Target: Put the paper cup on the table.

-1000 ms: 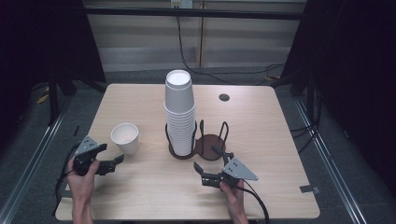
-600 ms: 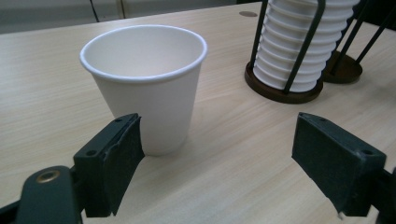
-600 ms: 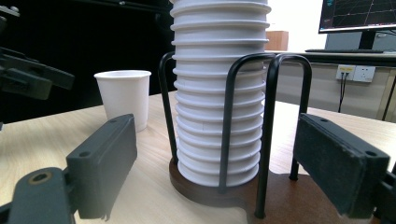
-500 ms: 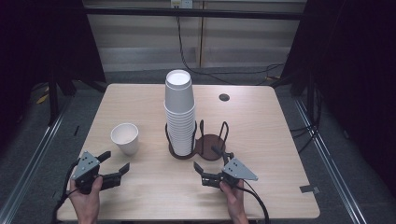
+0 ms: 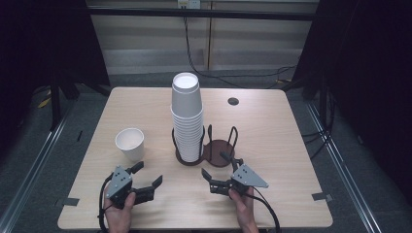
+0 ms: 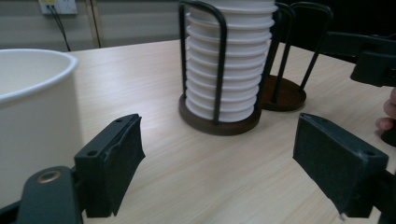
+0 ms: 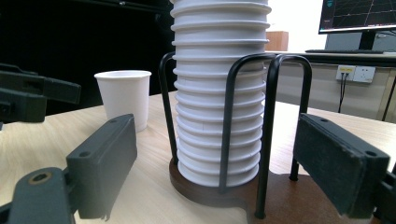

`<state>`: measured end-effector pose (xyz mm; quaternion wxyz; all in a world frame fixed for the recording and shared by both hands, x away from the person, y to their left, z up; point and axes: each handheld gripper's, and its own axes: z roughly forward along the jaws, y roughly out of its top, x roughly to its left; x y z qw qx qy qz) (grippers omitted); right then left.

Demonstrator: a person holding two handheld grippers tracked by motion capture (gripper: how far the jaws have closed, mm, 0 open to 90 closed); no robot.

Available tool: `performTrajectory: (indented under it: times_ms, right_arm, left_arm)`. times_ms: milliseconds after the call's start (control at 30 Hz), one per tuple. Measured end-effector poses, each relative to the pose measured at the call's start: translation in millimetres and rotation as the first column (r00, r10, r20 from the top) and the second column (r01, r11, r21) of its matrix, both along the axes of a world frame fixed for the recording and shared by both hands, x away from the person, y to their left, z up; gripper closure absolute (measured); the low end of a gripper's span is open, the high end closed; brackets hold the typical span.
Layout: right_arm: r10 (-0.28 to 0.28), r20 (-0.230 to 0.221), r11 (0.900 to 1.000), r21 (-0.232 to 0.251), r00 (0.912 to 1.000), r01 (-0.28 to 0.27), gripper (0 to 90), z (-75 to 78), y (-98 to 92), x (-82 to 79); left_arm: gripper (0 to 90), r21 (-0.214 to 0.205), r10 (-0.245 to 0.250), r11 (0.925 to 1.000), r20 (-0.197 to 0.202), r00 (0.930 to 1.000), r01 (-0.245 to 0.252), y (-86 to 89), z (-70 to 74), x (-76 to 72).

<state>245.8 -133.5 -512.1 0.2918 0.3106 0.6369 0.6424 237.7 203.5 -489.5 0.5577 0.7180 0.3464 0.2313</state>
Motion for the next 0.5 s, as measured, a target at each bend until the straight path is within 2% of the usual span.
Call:
performTrajectory:
  times_ms: [67,133,200,233,267,300,367,400,433,500]
  right_arm:
    - [0.0,0.0,1.0,0.0,1.0,0.0,12.9,0.0,0.0,0.0]
    - [-0.001,0.0,1.0,0.0,1.0,0.001,12.9,0.0,0.1,-0.1]
    - [0.0,0.0,1.0,0.0,1.0,0.0,12.9,0.0,0.0,0.0]
    - [0.0,0.0,1.0,0.0,1.0,0.0,12.9,0.0,0.0,0.0]
    - [-0.001,0.001,1.0,0.0,1.0,0.001,13.0,0.0,0.1,-0.1]
    - [-0.001,0.0,1.0,0.0,1.0,0.001,12.9,0.0,0.0,0.0]
    - [-0.001,0.0,1.0,0.0,1.0,0.001,13.0,0.0,0.0,-0.1]
    - [-0.002,0.0,1.0,0.0,1.0,0.002,13.0,0.0,0.1,-0.1]
    - [-0.004,0.0,1.0,0.0,1.0,0.004,13.0,0.0,0.1,-0.2]
    - [-0.005,0.0,1.0,0.0,1.0,0.005,13.0,0.0,0.1,-0.2]
  left_arm:
    - [15.6,0.003,-0.002,1.0,0.008,1.0,0.002,-8.0,-4.2,0.3]
    - [15.5,-0.018,0.005,0.9998,0.032,0.9995,-0.005,-15.0,-10.3,1.1]
    - [15.5,-0.033,0.01,0.9994,0.038,0.9992,-0.008,-18.7,-13.7,0.2]
    - [15.4,-0.033,0.01,0.9994,0.038,0.9992,-0.008,-18.7,-13.7,0.2]
    - [15.4,-0.059,0.01,0.9982,0.049,0.9987,-0.007,-19.6,-14.3,-1.3]
    - [15.3,-0.065,0.004,0.9979,0.066,0.9978,0.0,-21.8,-14.6,-2.5]
    - [15.3,-0.072,-0.003,0.9974,0.071,0.9975,0.008,-23.3,-15.0,-3.7]
    - [15.5,-0.069,-0.015,0.9974,0.097,0.9952,0.022,-23.6,-15.2,-4.6]
    - [15.2,-0.082,-0.021,0.9961,0.145,0.9892,0.033,-25.8,-16.7,-9.6]
    - [15.4,-0.115,-0.028,0.9921,0.191,0.9811,0.05,-23.6,-18.7,-12.8]
